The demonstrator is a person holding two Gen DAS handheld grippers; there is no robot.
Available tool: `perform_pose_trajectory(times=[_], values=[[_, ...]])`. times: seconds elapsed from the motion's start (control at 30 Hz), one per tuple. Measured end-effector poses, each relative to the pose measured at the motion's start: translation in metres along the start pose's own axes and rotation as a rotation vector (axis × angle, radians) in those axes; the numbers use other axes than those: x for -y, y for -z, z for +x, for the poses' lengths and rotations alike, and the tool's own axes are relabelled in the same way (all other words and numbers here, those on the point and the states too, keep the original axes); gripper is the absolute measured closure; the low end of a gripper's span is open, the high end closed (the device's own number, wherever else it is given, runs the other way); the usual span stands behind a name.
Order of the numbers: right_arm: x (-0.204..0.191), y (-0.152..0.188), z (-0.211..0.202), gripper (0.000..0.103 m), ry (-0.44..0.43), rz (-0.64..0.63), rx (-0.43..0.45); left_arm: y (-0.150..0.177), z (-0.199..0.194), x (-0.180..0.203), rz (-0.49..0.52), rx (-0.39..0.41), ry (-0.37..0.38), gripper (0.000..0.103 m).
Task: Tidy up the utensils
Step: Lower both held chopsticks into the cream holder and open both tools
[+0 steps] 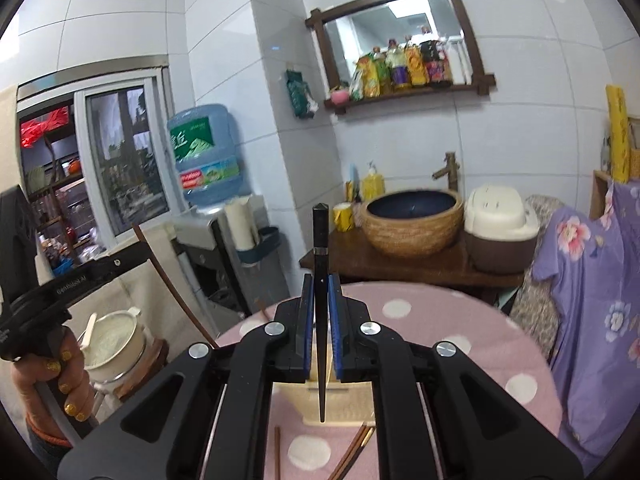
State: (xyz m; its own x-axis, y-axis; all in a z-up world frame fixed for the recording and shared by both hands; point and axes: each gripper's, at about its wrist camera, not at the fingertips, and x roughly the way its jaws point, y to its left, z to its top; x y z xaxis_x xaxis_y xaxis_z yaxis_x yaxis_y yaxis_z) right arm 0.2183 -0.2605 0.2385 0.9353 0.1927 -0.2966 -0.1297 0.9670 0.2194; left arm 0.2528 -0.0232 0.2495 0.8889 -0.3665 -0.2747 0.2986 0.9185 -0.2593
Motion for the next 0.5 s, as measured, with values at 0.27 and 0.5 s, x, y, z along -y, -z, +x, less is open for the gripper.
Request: perform_pose_trajectory(times=[0.27,0.5], values=[[0.000,-0.006,0.048,0.095,0.106,-0.024,0.039,0.001,0.049,0.018,0.016,-0.006,-0.069,0.095],[0.014,0.045,0.094,0.095,0.119,0.009,-0.057,0.048,0.087,0.012,0.012,-0.084,-0.111,0.095]])
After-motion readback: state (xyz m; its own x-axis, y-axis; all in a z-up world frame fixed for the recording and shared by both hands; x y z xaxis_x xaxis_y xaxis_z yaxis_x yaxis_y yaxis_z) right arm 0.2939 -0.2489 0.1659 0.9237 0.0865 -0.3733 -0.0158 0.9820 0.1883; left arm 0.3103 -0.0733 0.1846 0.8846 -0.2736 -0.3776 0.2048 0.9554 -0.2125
